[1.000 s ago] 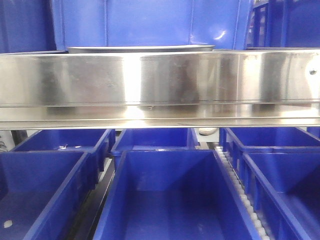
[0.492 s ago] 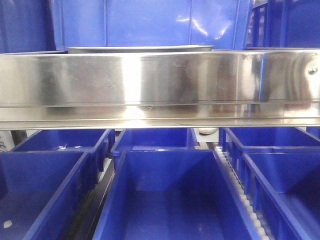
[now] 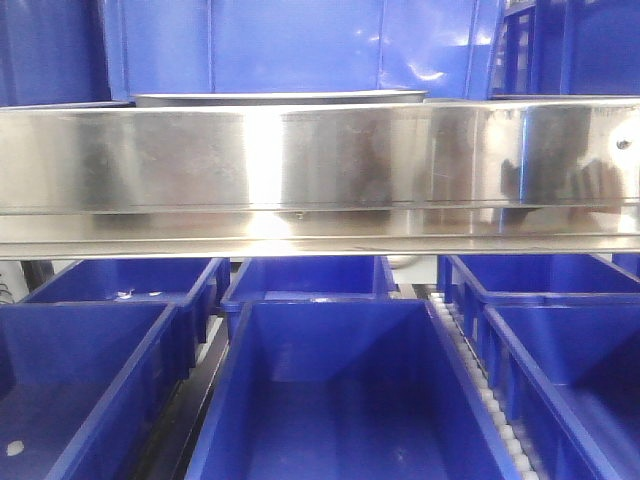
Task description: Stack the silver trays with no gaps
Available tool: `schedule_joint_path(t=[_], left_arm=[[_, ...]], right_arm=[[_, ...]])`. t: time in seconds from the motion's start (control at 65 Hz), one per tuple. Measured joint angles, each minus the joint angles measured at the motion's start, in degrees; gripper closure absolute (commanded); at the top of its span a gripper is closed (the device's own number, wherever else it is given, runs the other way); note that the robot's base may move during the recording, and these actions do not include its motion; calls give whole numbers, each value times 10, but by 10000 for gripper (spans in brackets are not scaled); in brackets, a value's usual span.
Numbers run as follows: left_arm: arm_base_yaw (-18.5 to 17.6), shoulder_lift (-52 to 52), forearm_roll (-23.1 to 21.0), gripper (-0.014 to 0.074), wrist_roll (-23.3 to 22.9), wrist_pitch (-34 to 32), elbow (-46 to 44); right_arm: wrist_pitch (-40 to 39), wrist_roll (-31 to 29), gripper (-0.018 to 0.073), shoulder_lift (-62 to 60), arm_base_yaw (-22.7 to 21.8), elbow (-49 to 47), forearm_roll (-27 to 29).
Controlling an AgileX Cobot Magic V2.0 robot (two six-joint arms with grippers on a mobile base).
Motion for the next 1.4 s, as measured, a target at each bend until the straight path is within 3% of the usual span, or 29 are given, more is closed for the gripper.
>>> schedule_joint_path(t=[0.615,0.769,0.846,1.062,1.169,1.4], left_arm=[[6,-7,1,587,7,0,0],[58,-49,-5,587,70,3,15],[107,-78,-18,587,102,11,40],[215,-160,-28,587,119,30,129],[235,-199,-28,587,120,33,166],[233,-226,-28,587,120,35,244]], right_arm=[[0,0,637,0,0,0,0],[0,0,637,0,0,0,0],[0,0,637,0,0,0,0],[-1,0,637,0,0,0,0],[-1,0,637,0,0,0,0],[-3,0,637,0,0,0,0]])
